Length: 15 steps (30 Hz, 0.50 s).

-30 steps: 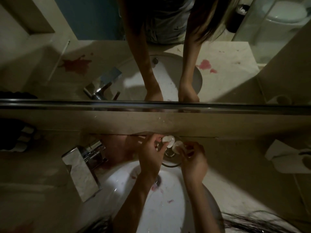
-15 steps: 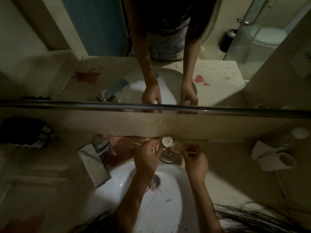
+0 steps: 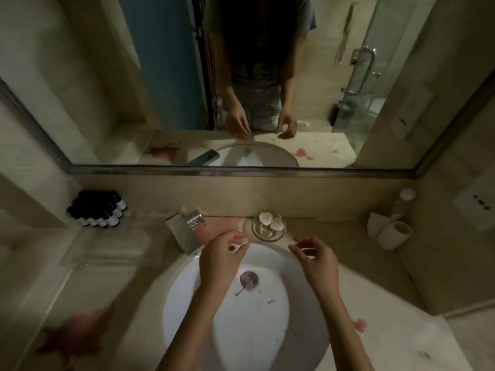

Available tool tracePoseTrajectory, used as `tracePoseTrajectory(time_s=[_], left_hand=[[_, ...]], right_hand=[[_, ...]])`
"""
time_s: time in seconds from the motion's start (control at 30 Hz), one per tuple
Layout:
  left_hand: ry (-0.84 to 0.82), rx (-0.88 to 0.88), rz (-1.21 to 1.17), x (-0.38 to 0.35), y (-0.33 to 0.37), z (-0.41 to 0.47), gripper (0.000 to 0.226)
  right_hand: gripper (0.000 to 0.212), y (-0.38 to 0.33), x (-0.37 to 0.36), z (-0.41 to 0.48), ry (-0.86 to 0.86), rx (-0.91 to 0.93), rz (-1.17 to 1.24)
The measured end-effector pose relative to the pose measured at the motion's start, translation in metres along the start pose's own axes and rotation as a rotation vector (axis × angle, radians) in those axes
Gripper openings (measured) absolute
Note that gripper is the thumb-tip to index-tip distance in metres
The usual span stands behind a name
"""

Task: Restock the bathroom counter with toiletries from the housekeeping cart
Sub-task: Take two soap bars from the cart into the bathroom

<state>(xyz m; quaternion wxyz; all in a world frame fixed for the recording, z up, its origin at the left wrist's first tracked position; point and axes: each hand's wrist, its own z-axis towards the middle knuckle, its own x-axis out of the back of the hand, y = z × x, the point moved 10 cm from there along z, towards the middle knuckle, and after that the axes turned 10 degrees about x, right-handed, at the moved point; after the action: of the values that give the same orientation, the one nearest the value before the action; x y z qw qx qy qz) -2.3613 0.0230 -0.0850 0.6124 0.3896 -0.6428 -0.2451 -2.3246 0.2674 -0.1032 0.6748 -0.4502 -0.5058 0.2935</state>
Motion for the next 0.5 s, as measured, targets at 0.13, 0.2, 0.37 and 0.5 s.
tracePoseTrajectory(time_s=[0.13,0.2,0.37,0.5], left_hand=[[0.028,-0.052,0.005,0.017,-0.008,-0.039,0.012],[0.011,-0.055,0.004,0.02,-0.016,-0.055,0.012],[-0.019,-0.028,0.035,0.025,-0.034,-0.092,0.01],[0.007,0.014,0.025,0.04,-0.057,-0.109,0.011]], right_hand=[[0.007,-0.014,0.012,-0.035,0.001,0.042,0.064],[0.004,-0.018,0.01,-0.05,-0.037,0.054,0.113],[0.004,-0.017,-0.003,-0.08,-0.153,0.099,0.097],[0.009,-0.027,-0.018,-0.093,-0.186,0.105,0.162]])
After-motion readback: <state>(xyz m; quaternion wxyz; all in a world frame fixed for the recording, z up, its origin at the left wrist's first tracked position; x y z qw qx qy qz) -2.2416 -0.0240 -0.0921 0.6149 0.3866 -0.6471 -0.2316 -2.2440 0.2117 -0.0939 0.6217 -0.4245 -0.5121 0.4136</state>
